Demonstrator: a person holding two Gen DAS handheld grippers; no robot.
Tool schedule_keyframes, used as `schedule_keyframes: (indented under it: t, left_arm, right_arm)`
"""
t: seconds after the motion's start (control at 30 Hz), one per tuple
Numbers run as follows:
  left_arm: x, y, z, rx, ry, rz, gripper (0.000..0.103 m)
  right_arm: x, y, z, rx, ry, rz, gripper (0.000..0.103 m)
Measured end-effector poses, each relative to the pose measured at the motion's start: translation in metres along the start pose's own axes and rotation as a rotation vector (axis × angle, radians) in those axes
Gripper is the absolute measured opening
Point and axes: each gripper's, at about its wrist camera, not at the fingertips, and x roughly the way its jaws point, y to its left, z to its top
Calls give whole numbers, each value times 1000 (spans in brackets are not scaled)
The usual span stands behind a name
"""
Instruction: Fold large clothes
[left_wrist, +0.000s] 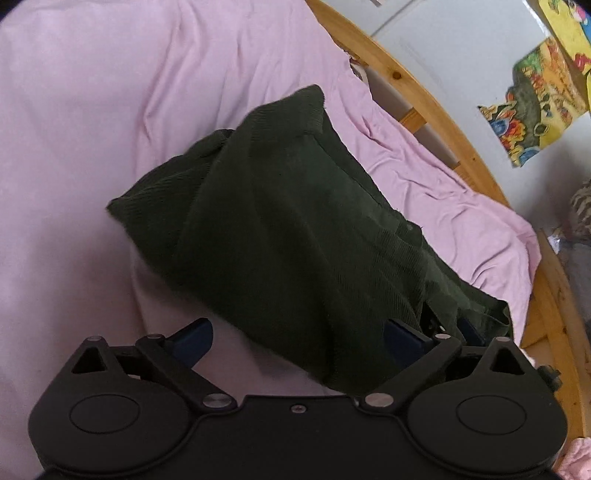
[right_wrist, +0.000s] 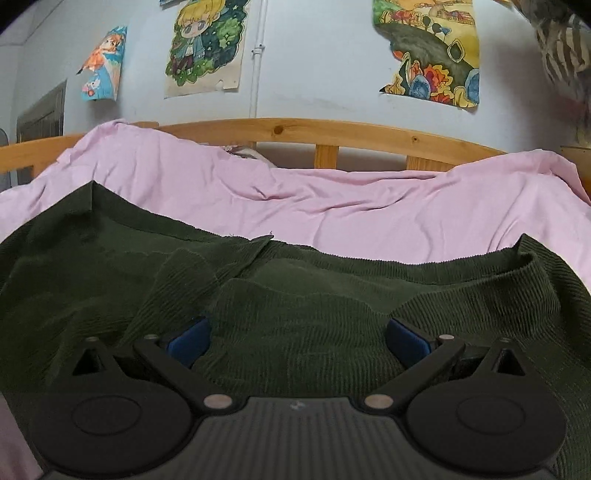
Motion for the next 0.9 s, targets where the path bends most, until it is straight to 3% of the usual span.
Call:
schedule_keyframes:
  t: [0.2,0.5,0.63,0.9]
  left_arm:
    - [9,-19,-1,113,-22,93,102]
    - [20,-23,-2,111,4,157,102]
    - [22,-22,-3,102,2,152,102]
    - [44,6,1,12,-88,147,102]
  right_arm:
    - [-3,-1,-2,1,-13,2,103]
    - [-4,0,-3,-1,-15,0,103]
    - [-5,0,-3,-4,-17,-3,103]
    - [-6,0,-4,-6,-23,-3,103]
